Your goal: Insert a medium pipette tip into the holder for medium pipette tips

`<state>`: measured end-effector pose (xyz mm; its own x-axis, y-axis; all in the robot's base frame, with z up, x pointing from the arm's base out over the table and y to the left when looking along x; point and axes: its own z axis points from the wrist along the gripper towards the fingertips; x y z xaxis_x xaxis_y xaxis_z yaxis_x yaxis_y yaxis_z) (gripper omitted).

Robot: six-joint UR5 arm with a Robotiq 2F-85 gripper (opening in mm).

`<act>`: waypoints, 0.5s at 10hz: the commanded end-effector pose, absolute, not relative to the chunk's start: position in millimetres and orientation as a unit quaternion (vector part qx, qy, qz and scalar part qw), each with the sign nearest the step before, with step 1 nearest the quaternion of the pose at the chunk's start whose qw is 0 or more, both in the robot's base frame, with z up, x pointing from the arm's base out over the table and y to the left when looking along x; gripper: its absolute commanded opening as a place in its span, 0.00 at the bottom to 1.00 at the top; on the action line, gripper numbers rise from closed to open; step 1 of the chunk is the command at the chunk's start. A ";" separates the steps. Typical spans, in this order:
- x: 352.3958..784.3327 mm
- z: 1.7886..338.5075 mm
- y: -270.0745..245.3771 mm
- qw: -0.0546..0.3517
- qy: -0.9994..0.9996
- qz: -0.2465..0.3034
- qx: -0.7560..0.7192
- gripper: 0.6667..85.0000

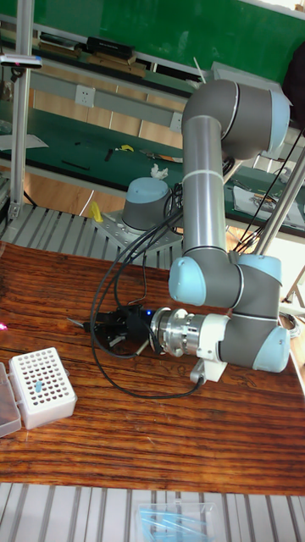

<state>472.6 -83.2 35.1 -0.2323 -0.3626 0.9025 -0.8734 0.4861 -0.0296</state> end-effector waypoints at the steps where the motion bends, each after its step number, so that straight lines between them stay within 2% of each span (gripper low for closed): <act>1: 473.1 27.6 -78.2 0.451 -0.742 0.264 0.420 0.47; 5: 475.7 14.4 -77.4 0.443 -0.744 0.257 0.429 0.45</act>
<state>476.0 -78.7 22.0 -0.2337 -0.3940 0.8889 -0.8701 0.4928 -0.0103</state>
